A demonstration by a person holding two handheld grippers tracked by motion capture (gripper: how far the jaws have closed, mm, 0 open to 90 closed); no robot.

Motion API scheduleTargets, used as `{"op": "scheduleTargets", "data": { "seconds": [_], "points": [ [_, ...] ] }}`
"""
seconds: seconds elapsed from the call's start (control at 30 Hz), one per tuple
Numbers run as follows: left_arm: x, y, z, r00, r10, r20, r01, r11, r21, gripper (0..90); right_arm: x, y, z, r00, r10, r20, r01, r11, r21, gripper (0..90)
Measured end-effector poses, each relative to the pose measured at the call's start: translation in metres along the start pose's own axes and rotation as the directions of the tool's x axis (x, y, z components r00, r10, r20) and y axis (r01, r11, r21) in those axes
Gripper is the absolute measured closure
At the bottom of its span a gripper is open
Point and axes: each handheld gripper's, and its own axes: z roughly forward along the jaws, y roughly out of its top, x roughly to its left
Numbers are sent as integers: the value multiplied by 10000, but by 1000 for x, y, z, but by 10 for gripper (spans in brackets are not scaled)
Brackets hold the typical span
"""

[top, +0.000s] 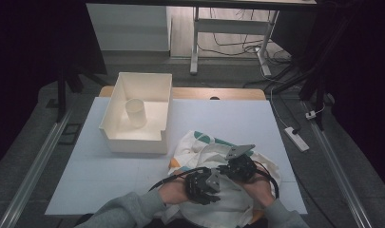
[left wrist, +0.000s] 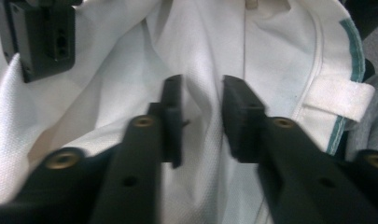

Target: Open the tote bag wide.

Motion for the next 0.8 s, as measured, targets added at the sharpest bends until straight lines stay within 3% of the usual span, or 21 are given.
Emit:
{"op": "scheduleTargets", "data": {
  "seconds": [0.13, 0.27, 0.43, 0.57, 0.8],
  "points": [
    [0, -1, -1, 9999, 98, 26, -97, 9999, -83, 852, -1, 0, -1, 9999, 136, 35, -136, 9999, -17, 876],
    [-1, -1, -2, 9999, 148, 23, -147, 9996, -236, 865, 0, 1, -3, 9998, 60, 169, -58, 9999, -129, 877],
    [-2, -2, -8, 9997, 238, 59, -234, 9982, -554, 871, 4, 8, -12, 9966, -321, 765, 341, 9991, -257, 879],
    [-2, -1, -15, 9994, 263, 203, -244, 9959, -876, 871, 3, 15, -22, 9932, -314, 1123, 365, 9984, -435, 881],
    [-5, 3, -34, 9988, 487, 92, -470, 9898, -1343, 873, -11, 35, -49, 9867, -56, 1625, 274, 9908, -1326, 883]
  ]
}}
